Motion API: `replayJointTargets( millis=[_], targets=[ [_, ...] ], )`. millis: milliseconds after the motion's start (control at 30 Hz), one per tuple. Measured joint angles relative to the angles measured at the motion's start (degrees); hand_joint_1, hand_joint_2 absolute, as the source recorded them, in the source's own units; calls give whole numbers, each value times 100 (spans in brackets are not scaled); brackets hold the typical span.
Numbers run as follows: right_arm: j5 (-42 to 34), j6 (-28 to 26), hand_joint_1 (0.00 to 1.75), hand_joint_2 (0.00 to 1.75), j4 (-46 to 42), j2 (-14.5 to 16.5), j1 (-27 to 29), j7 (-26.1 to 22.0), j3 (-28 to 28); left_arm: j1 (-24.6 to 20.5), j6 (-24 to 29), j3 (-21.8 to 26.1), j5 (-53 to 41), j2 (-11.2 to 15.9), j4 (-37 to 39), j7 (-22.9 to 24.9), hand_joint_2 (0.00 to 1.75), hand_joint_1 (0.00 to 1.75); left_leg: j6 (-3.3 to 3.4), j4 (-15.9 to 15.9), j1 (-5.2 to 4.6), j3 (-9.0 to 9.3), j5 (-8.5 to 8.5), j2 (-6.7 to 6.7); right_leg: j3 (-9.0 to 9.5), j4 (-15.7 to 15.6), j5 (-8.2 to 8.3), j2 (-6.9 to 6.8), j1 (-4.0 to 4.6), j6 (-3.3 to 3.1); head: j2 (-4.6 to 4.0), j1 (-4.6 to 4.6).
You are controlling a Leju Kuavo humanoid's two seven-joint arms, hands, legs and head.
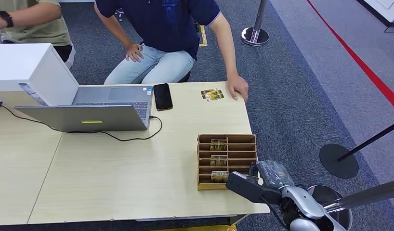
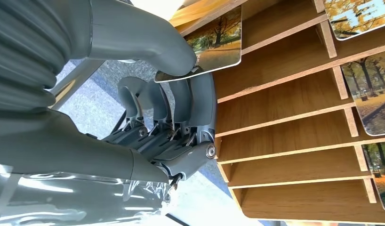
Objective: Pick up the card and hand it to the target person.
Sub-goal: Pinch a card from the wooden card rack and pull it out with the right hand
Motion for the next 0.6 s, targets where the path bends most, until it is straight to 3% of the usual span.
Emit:
replayJointTargets(
  millis=[33,167,600],
  targets=[
    [-7,3,126,175,0,2,2,0,-3,0,-1,0,0,-3,0,3,0,0,0,0,0,0,0,0,0,0,0,0,0,0,0,-1],
    [-34,8,133,175,0,4,7,0,-3,0,-8,0,5,-17,0,-27,175,0,0,0,0,0,0,0,0,0,0,0,0,0,0,-1],
    [-65,-215,133,175,-11,4,3,0,18,0,67,0,113,-28,2,-180,175,0,0,0,0,0,0,0,0,0,0,0,0,0,0,-1]
  ],
)
